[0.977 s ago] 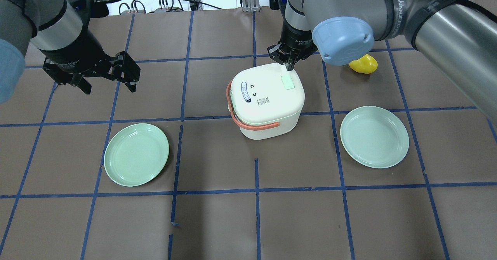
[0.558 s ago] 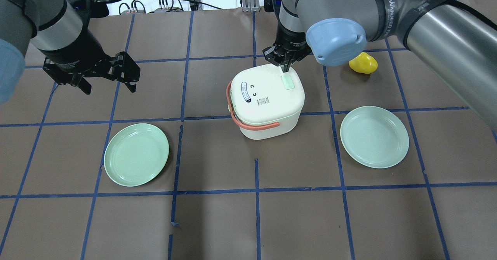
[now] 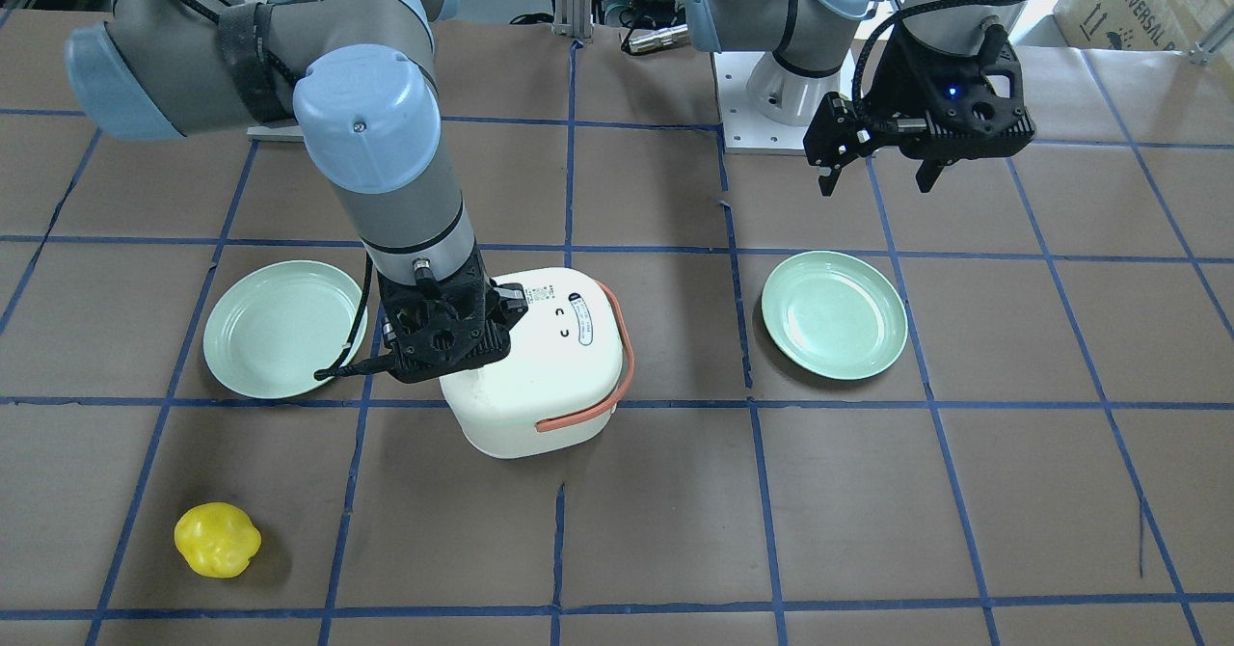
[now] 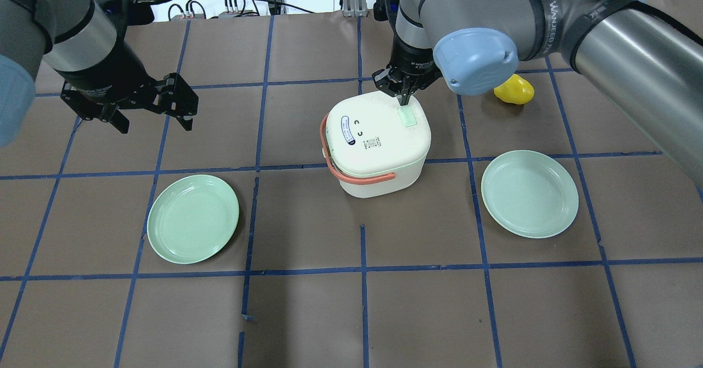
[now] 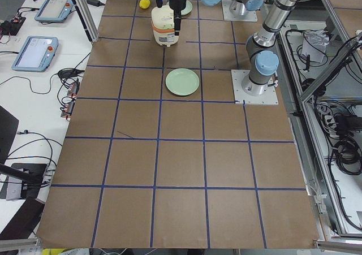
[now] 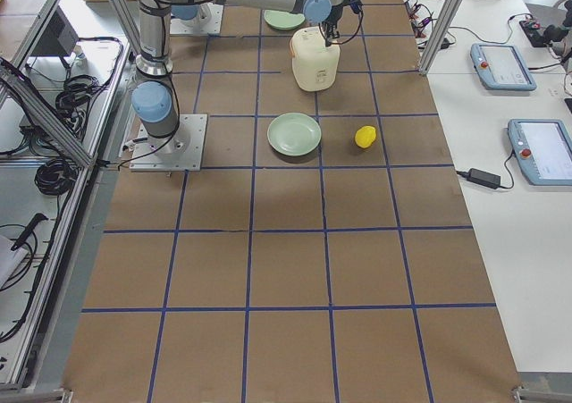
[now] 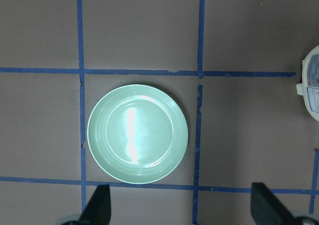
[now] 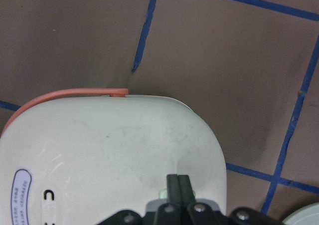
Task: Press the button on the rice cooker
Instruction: 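Lower the right gripper and press the lid button near the green panel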
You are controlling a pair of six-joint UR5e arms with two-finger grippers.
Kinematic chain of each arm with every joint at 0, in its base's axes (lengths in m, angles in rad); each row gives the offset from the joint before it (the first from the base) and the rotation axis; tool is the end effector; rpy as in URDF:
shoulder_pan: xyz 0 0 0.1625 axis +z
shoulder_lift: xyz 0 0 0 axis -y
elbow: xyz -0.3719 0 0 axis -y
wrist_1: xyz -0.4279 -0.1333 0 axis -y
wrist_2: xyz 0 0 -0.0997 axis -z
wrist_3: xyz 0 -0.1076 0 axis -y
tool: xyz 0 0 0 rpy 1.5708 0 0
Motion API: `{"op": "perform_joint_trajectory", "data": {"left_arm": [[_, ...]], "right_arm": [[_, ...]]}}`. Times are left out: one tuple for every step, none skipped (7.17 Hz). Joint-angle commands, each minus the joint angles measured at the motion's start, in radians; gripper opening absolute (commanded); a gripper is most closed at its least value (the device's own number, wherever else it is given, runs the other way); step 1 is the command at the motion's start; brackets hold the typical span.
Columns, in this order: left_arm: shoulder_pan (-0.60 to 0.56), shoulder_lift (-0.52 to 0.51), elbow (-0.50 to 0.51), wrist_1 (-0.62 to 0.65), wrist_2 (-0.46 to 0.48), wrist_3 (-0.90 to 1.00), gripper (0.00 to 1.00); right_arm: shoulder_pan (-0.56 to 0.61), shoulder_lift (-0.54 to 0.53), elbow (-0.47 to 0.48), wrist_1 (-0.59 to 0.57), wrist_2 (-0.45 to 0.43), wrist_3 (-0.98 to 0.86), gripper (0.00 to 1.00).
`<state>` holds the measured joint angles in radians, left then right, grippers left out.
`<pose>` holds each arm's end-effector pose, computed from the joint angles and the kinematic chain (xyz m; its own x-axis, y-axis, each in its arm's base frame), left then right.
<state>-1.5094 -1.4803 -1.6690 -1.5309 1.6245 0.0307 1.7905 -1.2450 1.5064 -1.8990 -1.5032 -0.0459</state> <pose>-0.0968 -0.5043 0.4254 -0.9980 -0.0323 -0.0546 -0.0307 0.9991 -0.0305 0.2765 -0.5930 0.3038 -0.9617 -0.2663 -0.0643 -0.2619 0.9626 -0.0698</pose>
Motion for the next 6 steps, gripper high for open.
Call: {"op": "perform_joint_trajectory", "data": {"left_arm": [[0.000, 0.000, 0.000, -0.002, 0.000, 0.000, 1.00], [0.000, 0.000, 0.000, 0.000, 0.000, 0.000, 1.00], [0.000, 0.000, 0.000, 0.000, 0.000, 0.000, 1.00], [0.000, 0.000, 0.000, 0.000, 0.000, 0.000, 1.00], [0.000, 0.000, 0.000, 0.000, 0.000, 0.000, 1.00], [0.000, 0.000, 0.000, 0.000, 0.000, 0.000, 1.00]], "right_arm": [[-0.006, -0.001, 0.003, 0.003, 0.001, -0.003, 0.07], [-0.007, -0.001, 0.006, 0.003, 0.003, -0.003, 0.07], [-0.007, -0.002, 0.017, 0.001, 0.003, -0.003, 0.07], [-0.007, -0.001, 0.029, -0.002, 0.005, -0.003, 0.07], [-0.007, -0.002, 0.037, -0.011, 0.003, -0.003, 0.07], [-0.007, -0.002, 0.037, -0.012, 0.003, -0.003, 0.07]]}}
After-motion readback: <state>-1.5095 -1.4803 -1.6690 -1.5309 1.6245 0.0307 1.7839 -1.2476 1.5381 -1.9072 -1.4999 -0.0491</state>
